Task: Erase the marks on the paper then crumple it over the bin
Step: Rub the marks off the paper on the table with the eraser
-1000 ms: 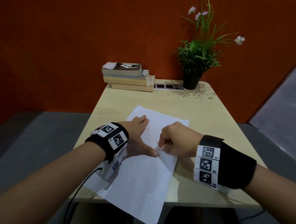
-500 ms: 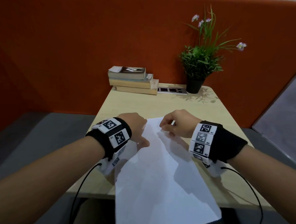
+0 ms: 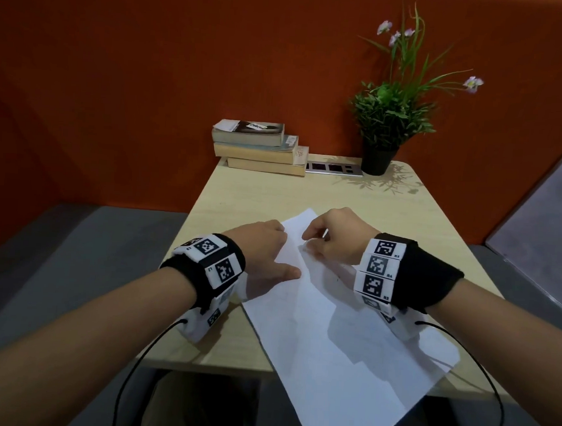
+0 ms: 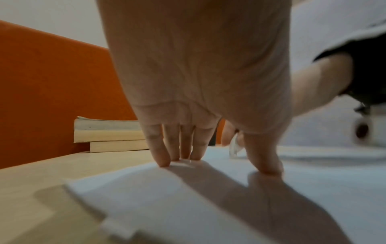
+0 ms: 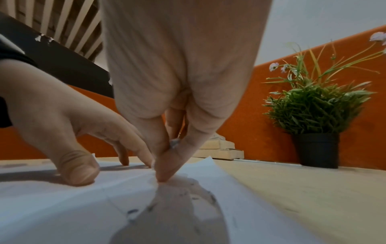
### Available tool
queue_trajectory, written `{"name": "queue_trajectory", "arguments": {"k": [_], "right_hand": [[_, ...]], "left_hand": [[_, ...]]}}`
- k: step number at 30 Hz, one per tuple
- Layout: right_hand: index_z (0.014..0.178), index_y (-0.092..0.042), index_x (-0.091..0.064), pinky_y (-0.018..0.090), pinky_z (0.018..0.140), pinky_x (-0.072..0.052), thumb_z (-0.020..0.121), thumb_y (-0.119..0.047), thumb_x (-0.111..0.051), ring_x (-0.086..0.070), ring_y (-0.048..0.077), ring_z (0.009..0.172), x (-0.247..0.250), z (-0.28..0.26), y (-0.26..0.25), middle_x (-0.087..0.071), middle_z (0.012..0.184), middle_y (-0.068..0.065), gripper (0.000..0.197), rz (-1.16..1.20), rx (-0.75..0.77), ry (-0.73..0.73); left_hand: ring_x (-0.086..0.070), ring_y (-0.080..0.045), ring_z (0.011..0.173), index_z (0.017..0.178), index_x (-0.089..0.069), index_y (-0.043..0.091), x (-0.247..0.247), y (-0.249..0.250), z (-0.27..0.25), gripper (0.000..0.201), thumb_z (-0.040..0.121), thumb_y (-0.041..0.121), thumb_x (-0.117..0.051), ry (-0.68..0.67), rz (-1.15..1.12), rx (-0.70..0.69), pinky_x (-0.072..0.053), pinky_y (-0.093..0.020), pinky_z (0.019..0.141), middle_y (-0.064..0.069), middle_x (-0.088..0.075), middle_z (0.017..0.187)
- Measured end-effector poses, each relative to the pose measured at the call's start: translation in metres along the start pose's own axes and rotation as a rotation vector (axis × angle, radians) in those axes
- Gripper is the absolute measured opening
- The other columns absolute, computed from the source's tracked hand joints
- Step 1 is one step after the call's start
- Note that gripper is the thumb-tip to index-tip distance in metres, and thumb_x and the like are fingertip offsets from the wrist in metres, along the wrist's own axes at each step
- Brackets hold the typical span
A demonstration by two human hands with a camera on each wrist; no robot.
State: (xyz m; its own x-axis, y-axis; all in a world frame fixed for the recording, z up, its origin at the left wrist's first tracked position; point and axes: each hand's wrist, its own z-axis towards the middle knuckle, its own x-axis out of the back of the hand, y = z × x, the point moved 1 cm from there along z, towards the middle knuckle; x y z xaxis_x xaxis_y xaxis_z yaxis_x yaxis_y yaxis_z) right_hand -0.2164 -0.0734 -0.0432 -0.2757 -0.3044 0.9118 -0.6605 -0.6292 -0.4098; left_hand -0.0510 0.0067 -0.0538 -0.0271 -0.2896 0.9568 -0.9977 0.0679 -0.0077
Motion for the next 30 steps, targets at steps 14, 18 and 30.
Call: {"name": "queue_trajectory", "arguments": {"k": [14, 18, 30], "right_hand": [[0.084, -0.022, -0.076, 0.026, 0.067, -0.056, 0.082, -0.026, -0.075, -0.066, 0.014, 0.074, -0.009, 0.014, -0.005, -0.067, 0.080, -0.006, 0.005, -0.076, 0.026, 0.022], [0.087, -0.018, -0.078, 0.020, 0.065, -0.052, 0.081, -0.023, -0.074, -0.066, 0.010, 0.072, -0.011, 0.004, -0.009, -0.069, 0.078, -0.007, 0.009, -0.035, 0.064, -0.001], [0.080, -0.015, -0.079, 0.032, 0.068, -0.060, 0.077, -0.019, -0.070, -0.068, 0.015, 0.070, -0.011, 0.005, -0.021, -0.071, 0.075, -0.003, 0.010, -0.056, 0.079, -0.007]], "left_hand": [[-0.011, -0.022, 0.149, 0.159, -0.004, 0.042, -0.002, -0.005, -0.008, 0.114, 0.068, 0.088, -0.056, -0.130, -0.091, 0.033, -0.022, -0.045, 0.119, 0.005, -0.007, 0.163], [0.001, -0.014, 0.154, 0.158, 0.006, 0.043, -0.003, -0.007, -0.009, 0.119, 0.068, 0.088, -0.057, -0.203, -0.162, 0.036, -0.016, -0.042, 0.122, 0.014, 0.019, 0.165], [-0.002, -0.017, 0.154, 0.157, 0.010, 0.044, 0.001, -0.003, -0.011, 0.119, 0.069, 0.086, -0.059, -0.217, -0.141, 0.013, -0.019, -0.041, 0.120, 0.008, 0.019, 0.166]]}}
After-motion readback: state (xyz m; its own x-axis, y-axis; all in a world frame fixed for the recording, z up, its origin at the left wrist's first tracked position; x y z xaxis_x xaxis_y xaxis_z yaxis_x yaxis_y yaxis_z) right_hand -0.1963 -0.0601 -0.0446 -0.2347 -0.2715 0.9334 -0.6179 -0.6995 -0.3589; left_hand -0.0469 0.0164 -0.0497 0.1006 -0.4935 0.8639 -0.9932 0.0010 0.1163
